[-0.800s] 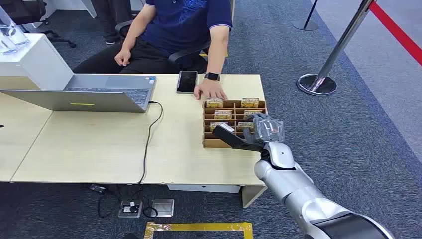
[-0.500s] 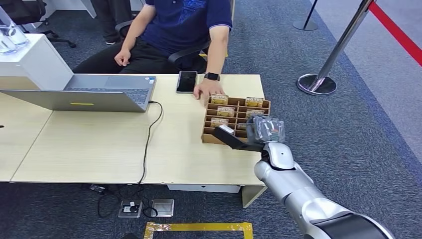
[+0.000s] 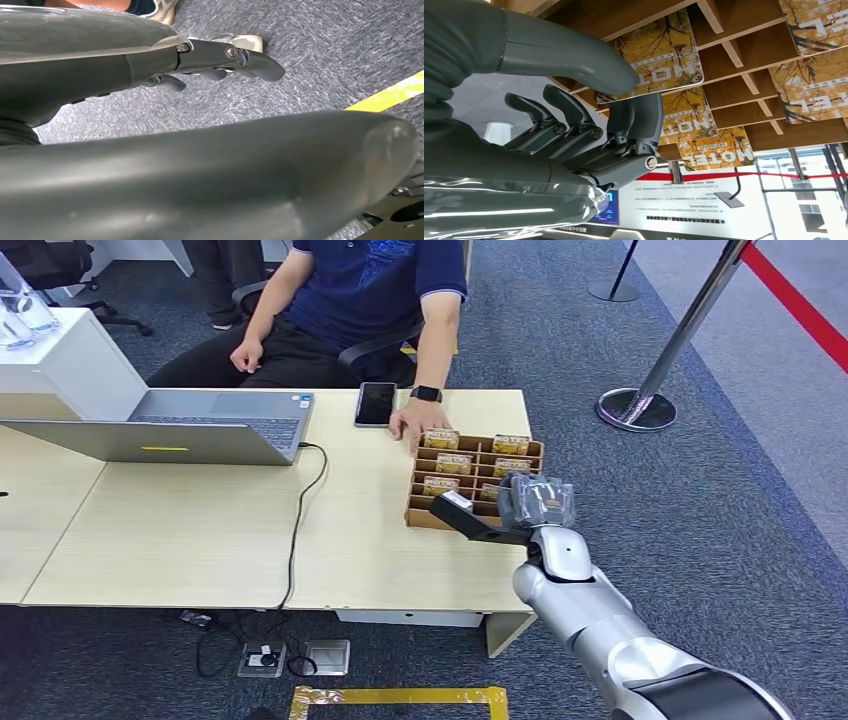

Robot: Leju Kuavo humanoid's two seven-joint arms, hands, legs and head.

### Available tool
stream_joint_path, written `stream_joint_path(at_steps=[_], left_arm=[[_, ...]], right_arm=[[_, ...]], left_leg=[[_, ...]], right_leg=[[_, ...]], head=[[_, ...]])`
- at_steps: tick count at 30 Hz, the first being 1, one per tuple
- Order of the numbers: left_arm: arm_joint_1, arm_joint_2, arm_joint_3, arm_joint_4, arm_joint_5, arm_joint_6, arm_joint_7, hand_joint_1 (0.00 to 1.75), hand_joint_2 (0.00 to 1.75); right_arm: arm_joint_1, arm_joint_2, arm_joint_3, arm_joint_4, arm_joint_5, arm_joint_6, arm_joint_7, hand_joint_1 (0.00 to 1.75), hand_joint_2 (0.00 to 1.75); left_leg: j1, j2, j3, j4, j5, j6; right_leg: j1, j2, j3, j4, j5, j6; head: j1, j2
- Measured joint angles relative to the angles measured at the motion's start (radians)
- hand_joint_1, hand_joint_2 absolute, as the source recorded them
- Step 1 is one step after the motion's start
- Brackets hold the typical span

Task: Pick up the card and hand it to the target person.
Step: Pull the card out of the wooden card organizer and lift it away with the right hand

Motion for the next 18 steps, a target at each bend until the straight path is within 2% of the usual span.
stream_joint_path(at_steps=[2,11,14,18], left_arm=[[0.0,0.0,0.002,0.0,0.001,0.0,-0.001,0.0,0.0],[0.0,0.0,0.016,0.0,0.006,0.005,-0.006,0.0,0.0],[0.002,0.0,0.02,0.0,0.009,0.007,-0.006,0.0,0.0],[0.009,0.0,0.022,0.0,0.009,0.012,-0.007,0.0,0.0]], right_arm=[[0.0,0.0,-0.002,0.002,-0.001,-0.002,-0.001,1.75,1.75],[0.01,-0.005,-0.033,-0.02,-0.035,-0.035,-0.052,1.75,1.75],[0.048,-0.01,-0.046,-0.117,-0.067,-0.044,-0.087,1.75,1.75],[0.124,-0.027,-0.053,-0.352,-0.142,-0.052,-0.146,1.75,1.75]], left_leg=[[0.0,0.0,0.0,0.0,0.0,0.0],[0.0,0.0,0.0,0.0,0.0,0.0],[0.0,0.0,-0.001,0.0,0.0,0.0],[0.0,0.0,-0.002,0.0,0.0,0.0]], right_leg=[[0.0,0.0,0.0,0.0,0.0,0.0],[0.0,0.0,0.0,0.0,0.0,0.0],[0.0,0.0,-0.001,0.0,0.0,0.0],[0.0,0.0,-0.002,0.0,0.0,0.0]], head=[[0.0,0.0],[0.0,0.0],[0.001,0.0],[0.0,0.0]])
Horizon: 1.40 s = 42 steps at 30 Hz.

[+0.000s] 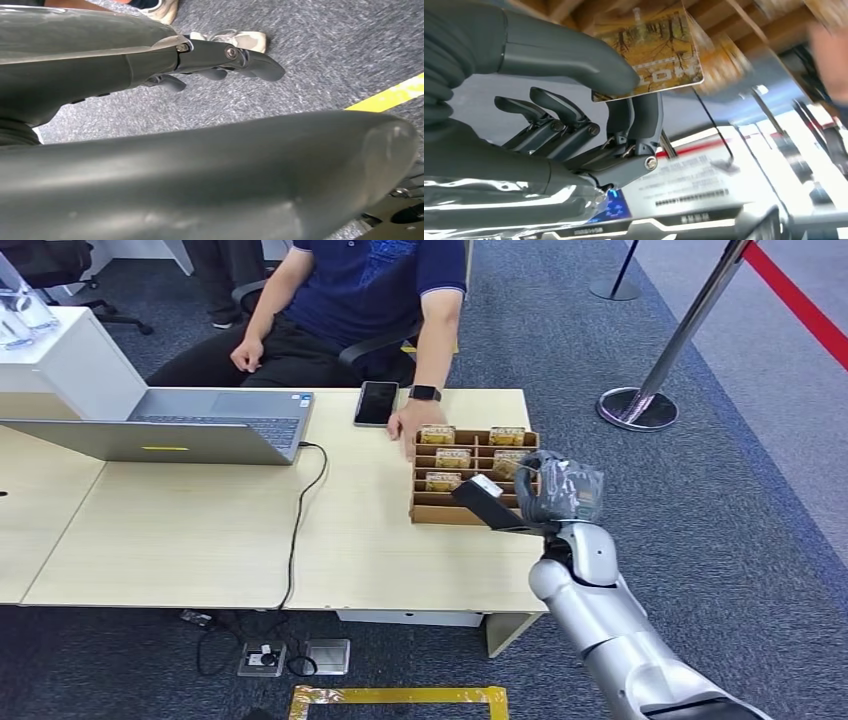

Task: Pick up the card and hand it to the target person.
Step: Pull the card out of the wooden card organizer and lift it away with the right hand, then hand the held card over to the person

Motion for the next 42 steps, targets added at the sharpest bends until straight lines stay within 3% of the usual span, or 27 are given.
stream_joint_path(at_steps=[7,13,17,27,42], left_arm=[[0.002,0.0,0.002,0.0,-0.004,0.009,0.0,0.0,0.0],[-0.012,0.0,0.002,0.0,-0.033,0.004,0.002,0.0,0.0],[-0.038,-0.001,-0.001,0.0,-0.052,-0.009,0.012,0.0,0.0],[-0.064,-0.006,-0.006,0.0,-0.067,-0.015,0.02,0.0,0.0],[-0.062,-0.006,-0.006,0.0,-0.074,-0.011,0.042,0.0,0.0]], right_arm=[[0.056,-0.029,-0.003,-0.347,-0.074,-0.018,-0.054,1.75,1.75],[0.022,-0.02,-0.002,-0.412,-0.043,-0.052,-0.08,1.75,1.75],[-0.085,0.014,-0.042,-0.312,0.078,-0.054,-0.085,1.75,1.75],[-0.334,0.088,-0.137,0.089,0.231,-0.056,-0.05,1.75,1.75],[-0.43,0.182,-0.232,0.289,0.212,-0.057,-0.148,1.73,1.75]], left_leg=[[0.0,0.0,-0.001,0.0,0.0,0.0],[0.0,0.0,-0.001,0.0,0.001,-0.001],[0.0,0.0,-0.001,0.0,0.002,-0.001],[0.0,0.001,-0.002,0.001,0.004,-0.001],[0.0,0.001,-0.002,0.001,0.004,-0.001]], right_leg=[[0.0,0.0,-0.001,0.0,0.0,0.0],[0.0,0.0,0.0,0.001,0.001,-0.001],[0.0,0.0,0.0,0.001,0.002,-0.002],[0.0,0.0,-0.002,0.002,0.004,-0.003],[0.0,0.0,-0.002,0.002,0.004,-0.003]], head=[[0.001,0.0],[0.001,0.0],[-0.001,0.0],[0.001,0.0],[0.001,0.0]])
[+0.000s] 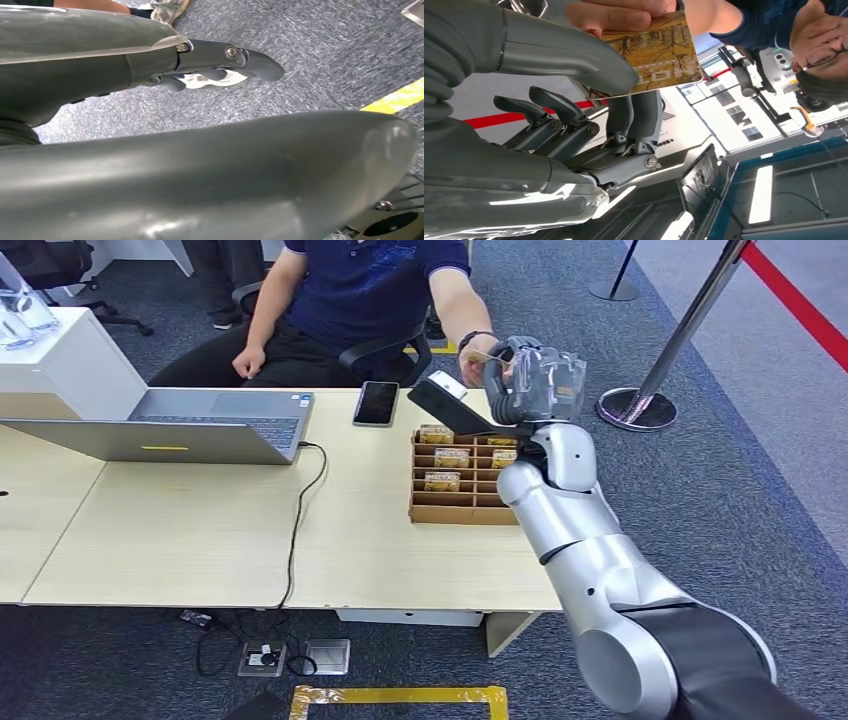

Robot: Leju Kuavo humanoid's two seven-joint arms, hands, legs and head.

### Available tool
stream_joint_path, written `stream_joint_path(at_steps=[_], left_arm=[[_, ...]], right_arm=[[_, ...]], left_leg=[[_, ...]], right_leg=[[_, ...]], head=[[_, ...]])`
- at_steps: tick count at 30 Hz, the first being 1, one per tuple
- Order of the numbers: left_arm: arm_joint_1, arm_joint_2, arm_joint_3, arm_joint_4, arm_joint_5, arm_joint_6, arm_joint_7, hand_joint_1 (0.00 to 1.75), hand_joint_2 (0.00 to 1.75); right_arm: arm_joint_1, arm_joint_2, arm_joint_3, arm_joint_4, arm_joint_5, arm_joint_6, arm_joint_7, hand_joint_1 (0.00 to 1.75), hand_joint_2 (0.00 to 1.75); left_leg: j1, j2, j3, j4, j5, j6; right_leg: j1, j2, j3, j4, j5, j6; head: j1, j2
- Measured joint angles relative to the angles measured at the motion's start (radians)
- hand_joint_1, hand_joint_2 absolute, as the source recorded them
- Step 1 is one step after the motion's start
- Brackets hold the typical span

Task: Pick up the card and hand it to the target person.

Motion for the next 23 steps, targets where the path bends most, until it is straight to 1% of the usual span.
stream_joint_path(at_steps=[1,5,13,17,19,21,22,23], left_arm=[[0.0,0.0,0.0,0.0,0.0,0.0,0.0,0.0,0.0],[-0.001,0.0,0.0,0.0,0.0,0.001,-0.001,0.0,0.0],[0.0,0.0,0.0,0.0,-0.002,-0.002,-0.002,0.0,0.0],[0.001,0.0,0.0,0.0,-0.009,-0.003,0.0,0.0,0.0],[0.001,0.0,0.0,0.0,-0.01,-0.003,0.001,0.0,0.0],[0.004,0.0,0.001,0.0,-0.01,-0.002,0.0,0.0,0.0],[0.007,0.0,0.001,0.0,-0.01,-0.001,0.0,0.0,0.0],[0.008,0.0,0.001,0.0,-0.009,-0.001,-0.001,0.0,0.0]], right_arm=[[-0.001,0.003,-0.002,0.005,0.002,0.0,-0.002,1.72,1.75],[-0.003,0.012,-0.01,0.022,0.013,0.0,-0.003,0.0,1.75],[-0.004,0.017,-0.042,0.046,-0.041,-0.001,-0.039,0.0,1.75],[0.0,0.017,-0.078,0.042,-0.12,-0.001,-0.103,0.0,1.75],[0.009,0.015,-0.1,0.03,-0.241,-0.001,-0.174,0.0,1.75],[0.037,0.009,-0.108,-0.008,-0.432,0.005,-0.25,0.0,1.75],[0.06,0.003,-0.104,-0.041,-0.526,0.013,-0.27,0.0,1.75],[0.072,0.0,-0.101,-0.06,-0.575,0.017,-0.279,0.0,1.75]], left_leg=[[0.0,0.0,0.0,0.0,0.0,0.0],[0.0,0.0,0.0,0.0,0.0,0.0],[0.0,0.0,0.0,0.0,0.0,0.0],[0.0,0.0,0.0,0.0,0.0,0.0],[0.0,0.0,0.0,0.0,0.0,0.0],[0.0,0.0,0.0,0.0,0.0,0.0],[0.0,-0.001,0.0,0.0,0.0,0.0],[0.0,-0.001,0.0,0.0,0.0,0.0]], right_leg=[[0.0,0.0,0.0,0.0,0.0,0.0],[0.0,0.0,0.0,0.0,0.0,0.0],[0.0,0.0,0.0,0.0,0.0,0.0],[0.0,0.0,0.0,0.0,0.0,0.0],[0.0,0.0,0.0,0.0,0.0,0.0],[0.0,0.0,0.0,0.0,0.0,0.0],[0.0,0.0,0.0,0.0,0.0,0.0],[0.0,-0.001,0.0,0.0,0.0,0.0]], head=[[0.0,0.0],[-0.001,0.0],[0.0,0.0],[0.0,0.0],[-0.001,0.0],[-0.001,0.0],[-0.001,0.0],[-0.001,0.0]])
